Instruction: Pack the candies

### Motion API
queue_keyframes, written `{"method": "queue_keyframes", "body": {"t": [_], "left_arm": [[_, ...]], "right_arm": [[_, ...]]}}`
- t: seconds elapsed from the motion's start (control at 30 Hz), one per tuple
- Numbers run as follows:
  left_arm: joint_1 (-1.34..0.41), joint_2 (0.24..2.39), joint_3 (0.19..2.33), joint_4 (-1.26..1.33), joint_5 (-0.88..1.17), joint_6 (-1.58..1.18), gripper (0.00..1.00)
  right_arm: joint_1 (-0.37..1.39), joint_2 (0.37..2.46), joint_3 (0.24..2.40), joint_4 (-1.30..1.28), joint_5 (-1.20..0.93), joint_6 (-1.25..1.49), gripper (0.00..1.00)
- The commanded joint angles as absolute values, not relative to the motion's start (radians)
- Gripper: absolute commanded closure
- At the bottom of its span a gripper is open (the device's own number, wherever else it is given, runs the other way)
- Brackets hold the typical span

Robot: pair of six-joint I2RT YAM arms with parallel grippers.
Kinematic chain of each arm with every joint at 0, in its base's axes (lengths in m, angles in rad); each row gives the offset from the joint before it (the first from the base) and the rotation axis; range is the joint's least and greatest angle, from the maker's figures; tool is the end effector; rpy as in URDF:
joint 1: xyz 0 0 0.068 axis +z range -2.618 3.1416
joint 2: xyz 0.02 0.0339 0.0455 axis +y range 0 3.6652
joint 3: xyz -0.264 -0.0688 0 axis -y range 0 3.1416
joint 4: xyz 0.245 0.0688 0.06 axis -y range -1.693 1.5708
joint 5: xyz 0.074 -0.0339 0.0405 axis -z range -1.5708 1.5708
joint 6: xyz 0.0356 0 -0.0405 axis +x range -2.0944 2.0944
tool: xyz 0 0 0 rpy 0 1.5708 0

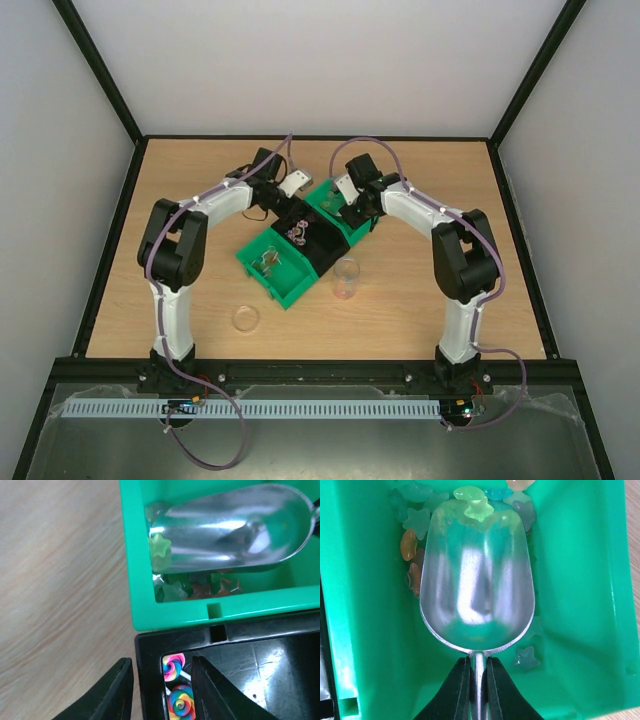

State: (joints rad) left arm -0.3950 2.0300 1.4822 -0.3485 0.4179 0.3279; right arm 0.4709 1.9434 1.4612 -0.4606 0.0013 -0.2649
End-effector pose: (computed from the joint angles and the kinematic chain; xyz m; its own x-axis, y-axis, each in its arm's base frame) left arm 0.4042 -0.1842 0.1906 -0.4939 0.5248 -0.6933 0.7866 0.6095 -0.0990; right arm 0.3791 0.1930 0.2102 -0.5774 -0.5877 -0.5668 -0.6260 0.7643 -0.1548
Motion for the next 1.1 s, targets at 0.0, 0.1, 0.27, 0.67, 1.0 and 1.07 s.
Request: {"method": "queue_keyframes", "body": {"t": [0.0,0.1,0.27,0.67,1.0,1.07], "left_arm": [[-0.408,2.081,1.526,-0.407,0.397,0.297,0.65],[-0.417,2.106,1.545,-0.420,0.392,0.299,0.58],[-0.429,2.132,1.544,-0.443,0.405,0.338,0.58],[-0.430,2.085,1.471,-0.447,0.450,0.509,0.93],[-0.416,2.096,1.475,-0.471,0.416,0.488,0.95],[-0.416,2.092,1.471,-0.473,0.416,0.486,0.95]], "right_arm": [[0.475,1.965,1.380,-0.598,-0.022,-0.281,0.99],[0.476,1.966,1.370,-0.581,-0.013,-0.267,0.99],[0.476,1.986,1.367,-0.542,-0.025,-0.238,0.99],[0.476,1.879,1.160,-0.203,-0.218,-0.192,0.99],[0.465,1.735,0.946,0.182,-0.229,-0.106,0.99],[0.457,1.724,0.919,0.219,-0.234,-0.086,0.99]]}}
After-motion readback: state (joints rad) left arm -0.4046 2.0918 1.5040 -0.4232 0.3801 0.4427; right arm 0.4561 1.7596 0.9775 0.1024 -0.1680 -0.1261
